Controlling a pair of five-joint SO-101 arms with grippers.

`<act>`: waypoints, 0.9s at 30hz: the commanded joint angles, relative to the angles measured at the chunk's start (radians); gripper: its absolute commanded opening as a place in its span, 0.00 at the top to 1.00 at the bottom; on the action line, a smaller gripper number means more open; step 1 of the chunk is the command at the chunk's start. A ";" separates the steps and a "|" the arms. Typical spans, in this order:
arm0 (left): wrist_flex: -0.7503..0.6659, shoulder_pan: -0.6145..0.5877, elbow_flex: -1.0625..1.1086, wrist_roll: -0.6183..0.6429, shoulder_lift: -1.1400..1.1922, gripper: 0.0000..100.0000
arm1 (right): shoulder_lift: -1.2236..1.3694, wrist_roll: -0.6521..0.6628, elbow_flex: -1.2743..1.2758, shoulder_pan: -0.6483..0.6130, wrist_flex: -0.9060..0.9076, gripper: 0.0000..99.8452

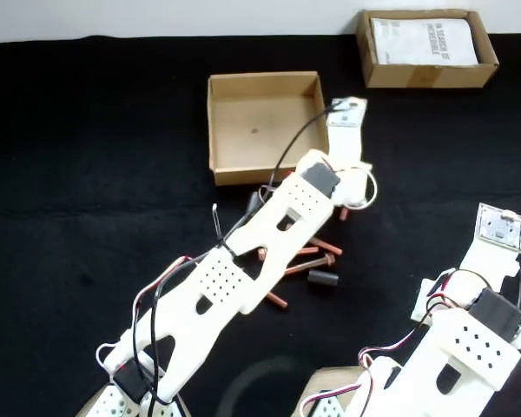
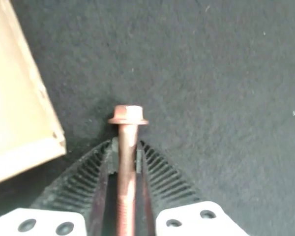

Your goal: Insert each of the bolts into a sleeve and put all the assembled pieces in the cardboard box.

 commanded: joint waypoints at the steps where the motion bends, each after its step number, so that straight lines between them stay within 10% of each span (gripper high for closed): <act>1: 0.043 0.018 -0.053 -0.051 -0.045 0.76 | -0.018 0.017 -0.005 -0.005 0.005 0.99; 13: 0.021 0.001 -0.022 -0.127 -0.038 0.67 | -0.022 0.032 -0.005 -0.002 0.025 0.99; 21: -0.157 -0.068 0.134 -0.176 -0.039 1.00 | -0.022 0.031 -0.007 -0.002 0.025 0.99; 27: -0.146 -0.087 0.136 -0.176 -0.039 0.99 | -0.022 0.032 -0.010 -0.002 0.027 0.99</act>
